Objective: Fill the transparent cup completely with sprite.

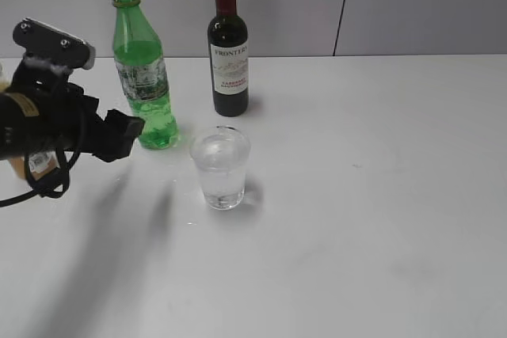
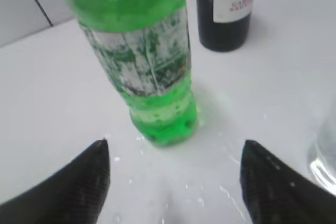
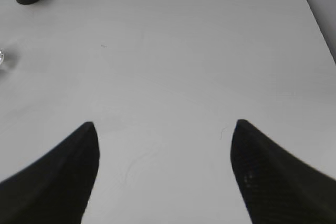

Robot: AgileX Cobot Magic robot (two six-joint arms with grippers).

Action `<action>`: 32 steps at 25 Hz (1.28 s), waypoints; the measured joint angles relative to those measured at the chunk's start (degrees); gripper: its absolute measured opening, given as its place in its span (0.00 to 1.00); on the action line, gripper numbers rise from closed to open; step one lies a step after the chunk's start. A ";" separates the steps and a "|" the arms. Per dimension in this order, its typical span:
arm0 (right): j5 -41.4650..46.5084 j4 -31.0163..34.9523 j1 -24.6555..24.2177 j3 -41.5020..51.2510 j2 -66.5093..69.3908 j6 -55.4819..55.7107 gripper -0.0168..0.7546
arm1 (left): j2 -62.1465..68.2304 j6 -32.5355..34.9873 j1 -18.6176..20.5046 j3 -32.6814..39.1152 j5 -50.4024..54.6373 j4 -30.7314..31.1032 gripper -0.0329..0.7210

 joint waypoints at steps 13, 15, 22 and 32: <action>0.00 0.00 0.00 0.00 0.00 0.00 0.79 | -1.26 -6.00 4.46 -24.81 60.61 4.76 0.82; 0.00 0.00 0.00 0.00 0.00 0.00 0.79 | -1.31 -8.77 5.28 -28.97 68.47 7.48 0.82; 0.00 0.00 0.00 0.00 0.00 0.00 0.79 | -1.37 -10.61 11.29 -38.84 85.67 9.51 0.82; 0.00 0.00 0.00 0.00 0.00 0.00 0.79 | -7.61 -11.90 17.29 -36.37 87.53 9.24 0.79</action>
